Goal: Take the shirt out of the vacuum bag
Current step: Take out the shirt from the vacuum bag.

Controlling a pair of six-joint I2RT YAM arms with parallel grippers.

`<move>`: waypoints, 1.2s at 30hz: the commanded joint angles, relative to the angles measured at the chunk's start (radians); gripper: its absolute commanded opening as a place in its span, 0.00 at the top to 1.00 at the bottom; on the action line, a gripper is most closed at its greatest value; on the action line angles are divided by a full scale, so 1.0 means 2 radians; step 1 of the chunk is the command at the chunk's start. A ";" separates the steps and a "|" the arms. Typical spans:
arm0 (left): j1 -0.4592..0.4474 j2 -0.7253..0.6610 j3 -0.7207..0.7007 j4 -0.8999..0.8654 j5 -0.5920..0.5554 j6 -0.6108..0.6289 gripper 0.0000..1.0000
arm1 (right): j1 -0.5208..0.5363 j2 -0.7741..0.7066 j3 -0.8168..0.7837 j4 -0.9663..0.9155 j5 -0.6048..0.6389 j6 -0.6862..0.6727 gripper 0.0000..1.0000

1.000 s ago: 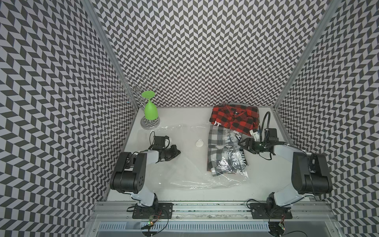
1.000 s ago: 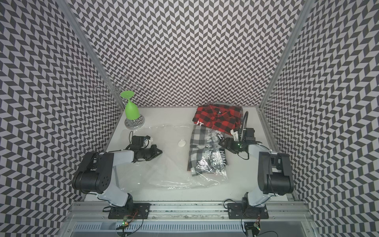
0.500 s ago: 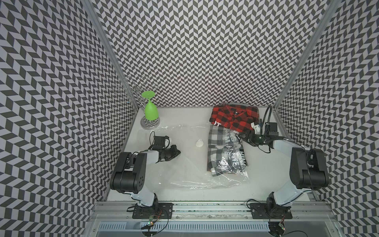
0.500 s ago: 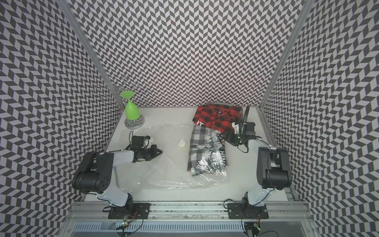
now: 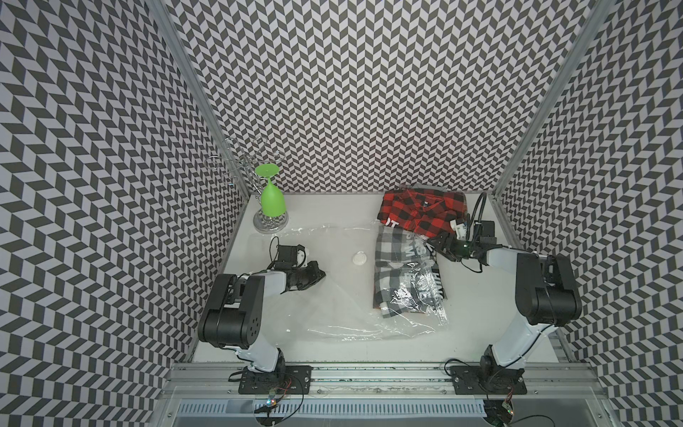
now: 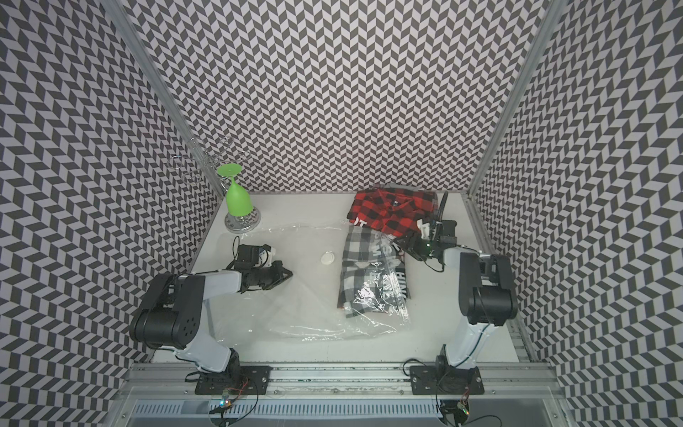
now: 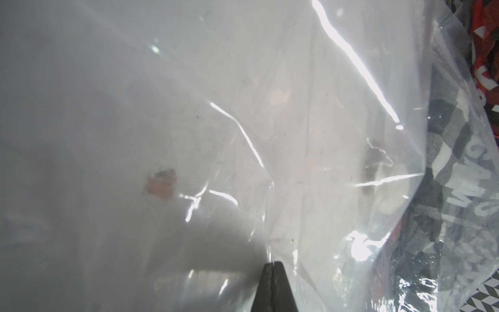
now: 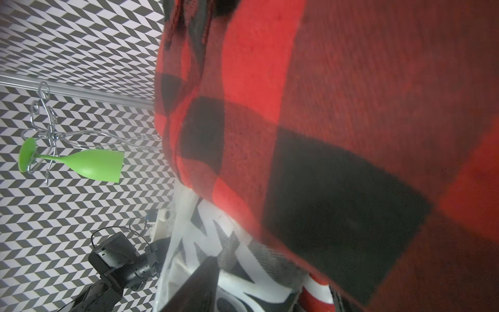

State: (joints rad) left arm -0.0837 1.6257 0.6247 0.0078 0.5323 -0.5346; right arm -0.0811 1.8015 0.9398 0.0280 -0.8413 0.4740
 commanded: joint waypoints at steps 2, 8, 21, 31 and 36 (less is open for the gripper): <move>-0.008 0.024 -0.033 -0.100 -0.042 0.011 0.99 | 0.006 0.005 0.010 0.040 -0.017 0.011 0.36; -0.009 0.025 -0.033 -0.098 -0.042 0.010 0.99 | 0.016 0.024 0.029 0.023 -0.010 -0.002 0.36; -0.011 0.025 -0.032 -0.100 -0.046 0.011 0.99 | 0.035 0.044 0.032 0.043 -0.038 0.007 0.83; -0.054 -0.026 -0.009 -0.114 -0.058 0.015 0.98 | 0.037 -0.055 0.007 -0.037 -0.029 -0.018 0.99; -0.087 -0.050 0.028 -0.132 -0.072 -0.002 0.95 | 0.039 -0.101 -0.009 -0.050 -0.027 -0.006 1.00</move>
State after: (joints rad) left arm -0.2218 1.5486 0.6479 -0.1440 0.4286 -0.5304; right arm -0.0124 1.6535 0.9348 -0.0532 -0.8867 0.4709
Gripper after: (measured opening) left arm 0.050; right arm 0.073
